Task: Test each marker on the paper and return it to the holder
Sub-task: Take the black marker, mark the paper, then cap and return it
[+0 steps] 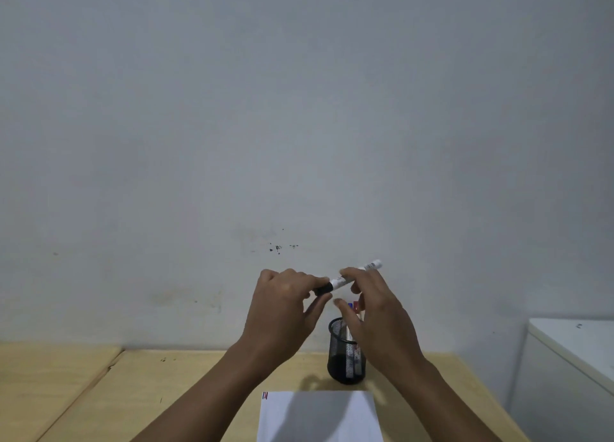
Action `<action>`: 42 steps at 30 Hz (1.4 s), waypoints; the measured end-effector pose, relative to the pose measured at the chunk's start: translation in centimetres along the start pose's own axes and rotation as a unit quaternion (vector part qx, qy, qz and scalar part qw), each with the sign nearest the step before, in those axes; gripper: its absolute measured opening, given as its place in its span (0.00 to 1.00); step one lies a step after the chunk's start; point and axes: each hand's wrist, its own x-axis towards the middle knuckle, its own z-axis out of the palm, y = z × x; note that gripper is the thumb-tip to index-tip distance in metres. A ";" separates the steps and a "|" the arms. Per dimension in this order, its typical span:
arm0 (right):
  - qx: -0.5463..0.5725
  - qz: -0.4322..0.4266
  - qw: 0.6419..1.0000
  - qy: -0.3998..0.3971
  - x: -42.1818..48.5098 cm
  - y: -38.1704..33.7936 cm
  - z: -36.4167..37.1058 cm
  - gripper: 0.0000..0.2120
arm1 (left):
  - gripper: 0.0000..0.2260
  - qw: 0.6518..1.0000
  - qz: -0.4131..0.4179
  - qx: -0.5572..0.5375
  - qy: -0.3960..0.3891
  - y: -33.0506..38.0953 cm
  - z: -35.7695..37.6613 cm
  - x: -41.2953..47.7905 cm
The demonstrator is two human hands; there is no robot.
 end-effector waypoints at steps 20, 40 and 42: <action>0.110 0.133 0.985 0.000 3.7 9.8 2.7 0.24 | 0.37 0.909 -0.128 0.060 -0.393 -1.7 12.6 1.2; 0.022 0.219 0.969 -0.112 2.5 13.4 9.2 0.20 | 0.30 0.891 -0.141 0.041 -0.430 -3.6 15.1 -1.1; -0.012 0.219 0.968 -0.119 2.5 13.1 9.1 0.21 | 0.31 0.892 -0.141 0.042 -0.427 -3.6 15.2 -1.1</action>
